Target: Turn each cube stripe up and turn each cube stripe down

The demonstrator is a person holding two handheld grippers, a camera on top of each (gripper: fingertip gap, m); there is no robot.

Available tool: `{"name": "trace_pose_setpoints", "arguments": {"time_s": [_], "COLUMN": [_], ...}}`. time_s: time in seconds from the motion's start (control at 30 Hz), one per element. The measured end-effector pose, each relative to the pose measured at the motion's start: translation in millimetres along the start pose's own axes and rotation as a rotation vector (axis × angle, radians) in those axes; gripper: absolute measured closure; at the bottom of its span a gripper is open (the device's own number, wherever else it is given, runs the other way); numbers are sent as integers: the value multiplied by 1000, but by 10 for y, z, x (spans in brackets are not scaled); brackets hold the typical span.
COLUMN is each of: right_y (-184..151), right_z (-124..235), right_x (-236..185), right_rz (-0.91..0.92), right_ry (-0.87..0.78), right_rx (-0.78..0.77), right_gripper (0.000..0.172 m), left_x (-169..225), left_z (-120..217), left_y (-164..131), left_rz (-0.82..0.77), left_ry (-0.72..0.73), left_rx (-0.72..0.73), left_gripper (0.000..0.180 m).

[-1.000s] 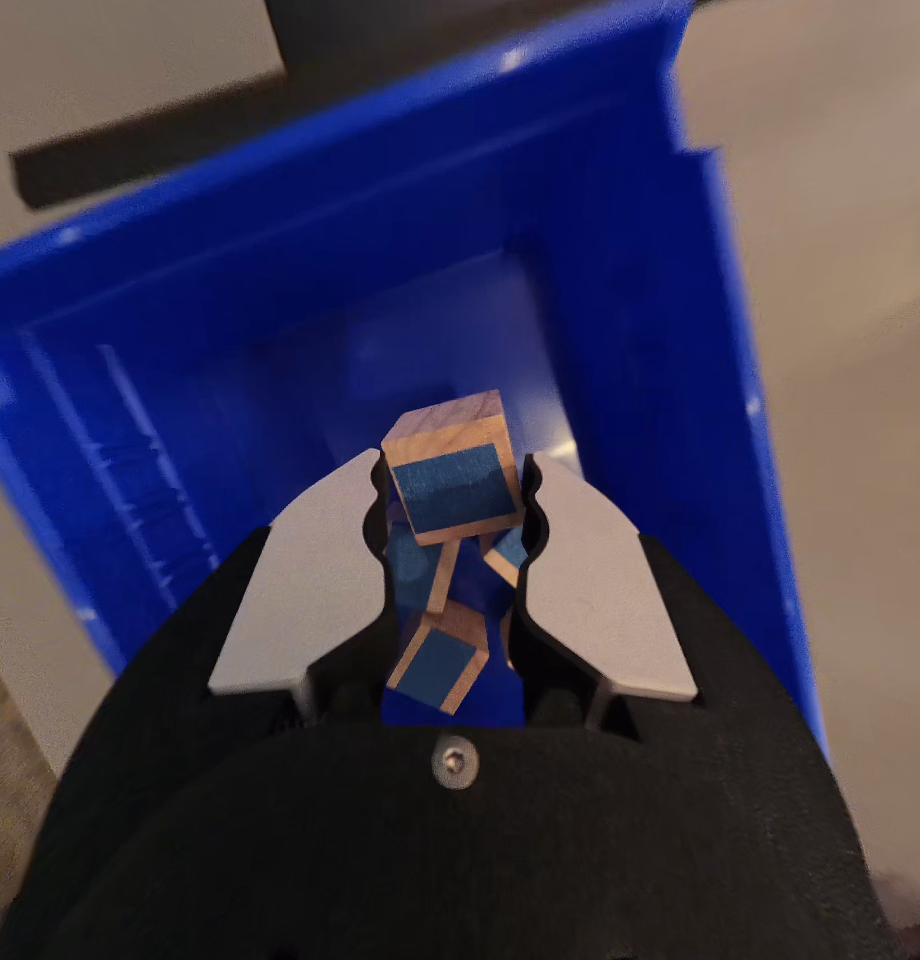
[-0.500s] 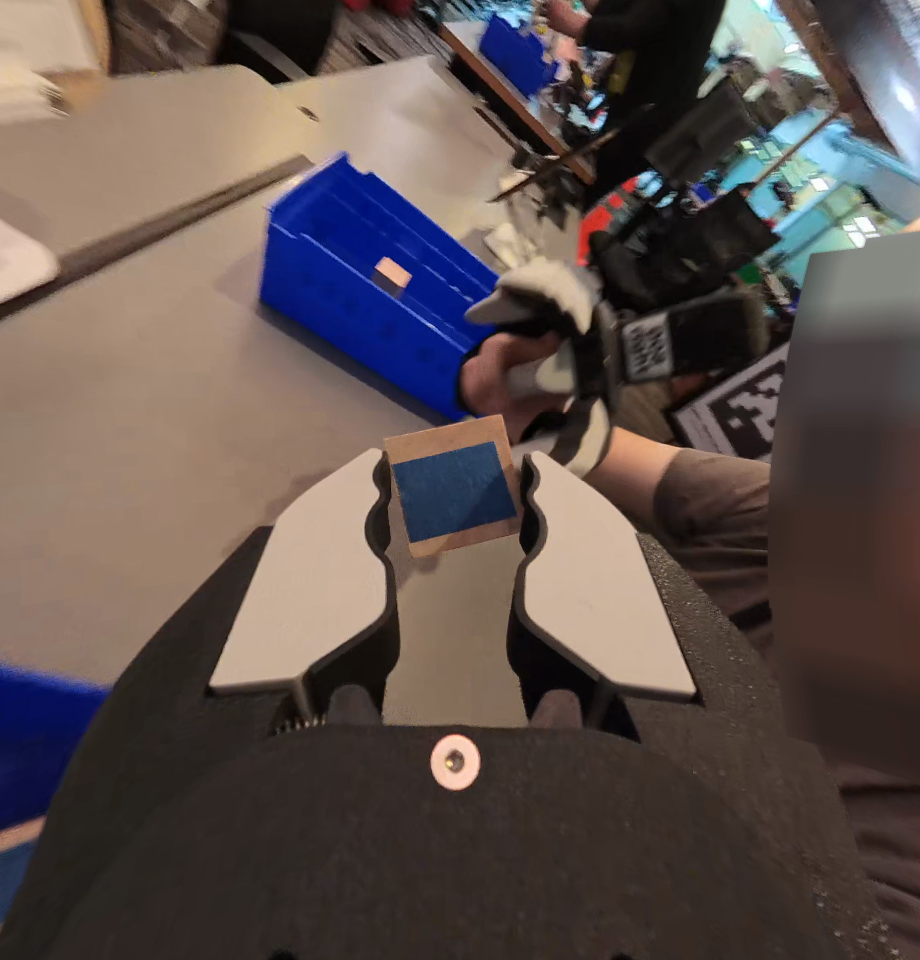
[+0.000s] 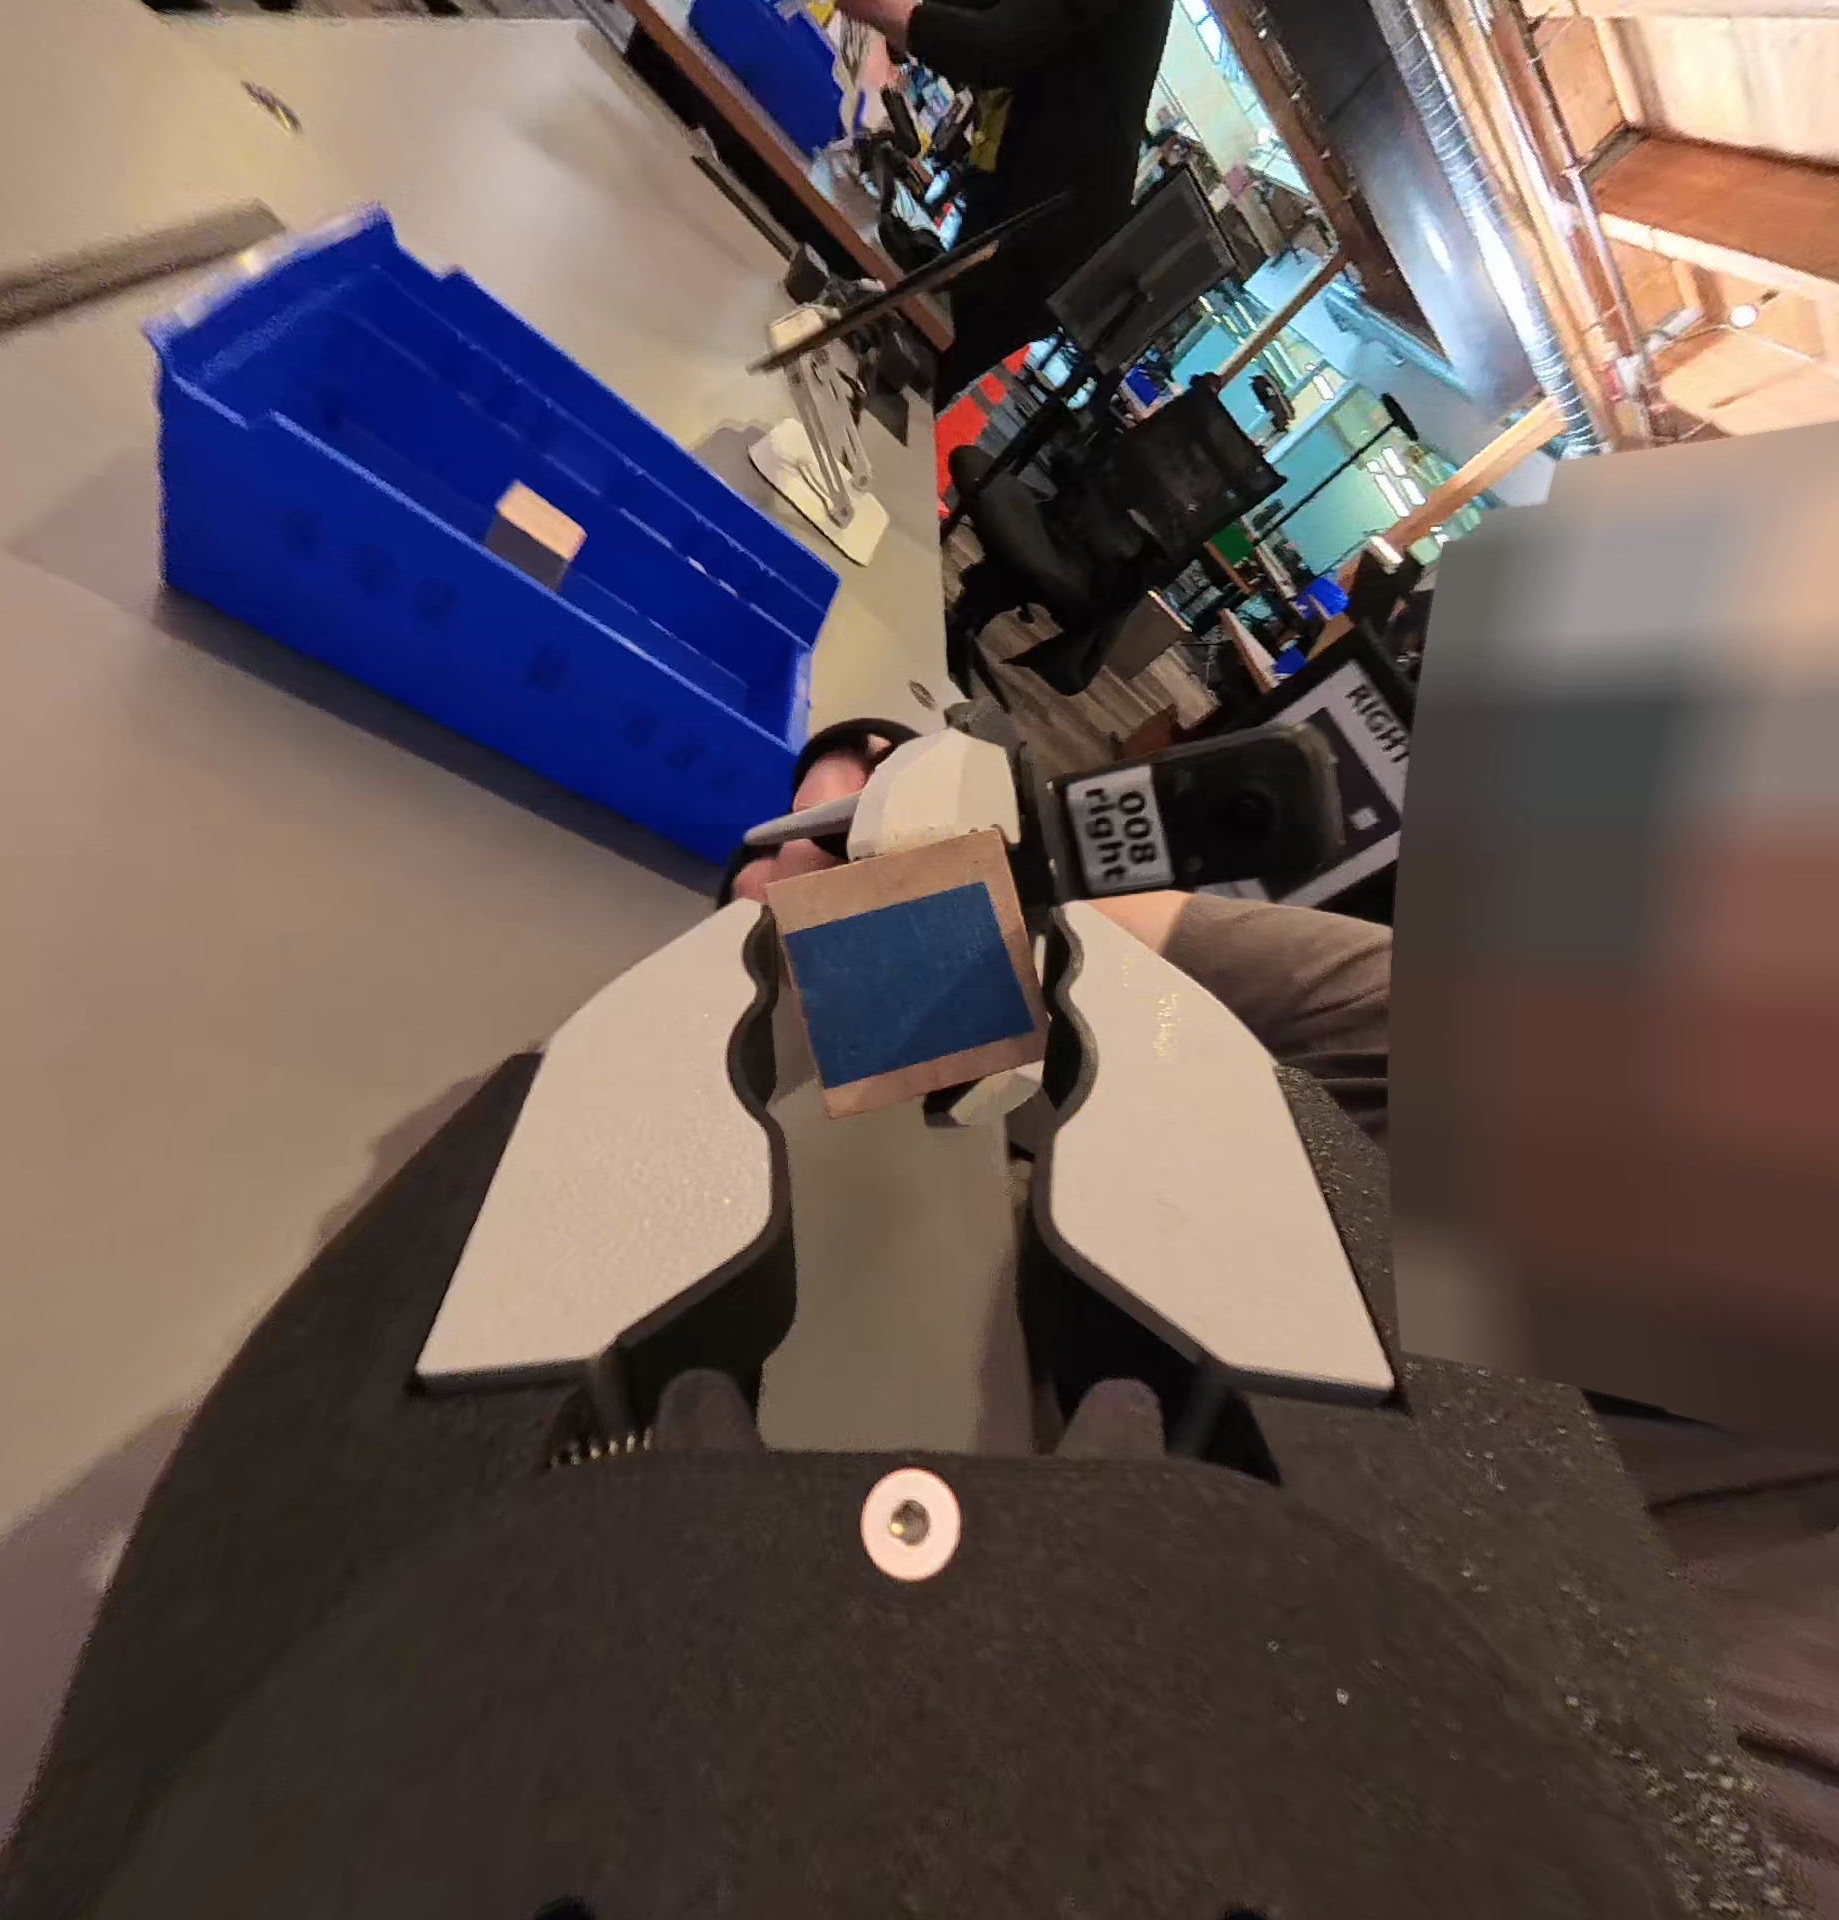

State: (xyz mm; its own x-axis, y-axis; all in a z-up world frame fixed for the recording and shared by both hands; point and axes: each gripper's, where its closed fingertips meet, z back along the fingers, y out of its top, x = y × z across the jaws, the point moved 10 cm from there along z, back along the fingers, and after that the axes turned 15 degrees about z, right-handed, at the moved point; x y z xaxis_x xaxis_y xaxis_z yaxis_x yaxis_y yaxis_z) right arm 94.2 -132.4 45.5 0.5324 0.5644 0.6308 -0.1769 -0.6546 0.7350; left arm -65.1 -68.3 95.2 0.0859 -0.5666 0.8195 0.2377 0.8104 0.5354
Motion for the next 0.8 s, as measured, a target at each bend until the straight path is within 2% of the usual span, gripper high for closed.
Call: {"name": "trace_pose_setpoints", "arguments": {"time_s": [0.03,0.13,0.2,0.3,0.4,0.5,0.6,0.7,0.8], "right_y": [25,141,226,133,-388,-1042,-1545,-1834,-1980], "right_z": [-5,43,173,608,1162,1473,1581,1611,1592], "right_x": [60,427,855,1514,1891,1965,1861,1759,1714], "right_rz": [-8,-24,-38,-190,-452,-701,-817,-853,-864], "right_ry": [28,97,111,145,93,111,181,202,194], "right_rx": [-9,-69,-193,-584,-1012,-1323,-1555,-1688,-1721], "right_gripper": [125,126,126,126,126,126,126,125,125], "left_x": [41,243,382,523,547,512,500,502,517], "left_z": [21,157,302,518,671,751,825,906,961], "left_y": [15,36,24,-26,-66,-80,-89,-105,-123], "left_rz": [-60,-278,-381,-450,-462,-448,-470,-470,-457], "left_ry": [36,143,190,217,253,324,437,521,536], "left_rx": [34,163,247,342,395,380,387,405,403], "left_gripper": [132,135,134,132,132,135,142,142,141]}}
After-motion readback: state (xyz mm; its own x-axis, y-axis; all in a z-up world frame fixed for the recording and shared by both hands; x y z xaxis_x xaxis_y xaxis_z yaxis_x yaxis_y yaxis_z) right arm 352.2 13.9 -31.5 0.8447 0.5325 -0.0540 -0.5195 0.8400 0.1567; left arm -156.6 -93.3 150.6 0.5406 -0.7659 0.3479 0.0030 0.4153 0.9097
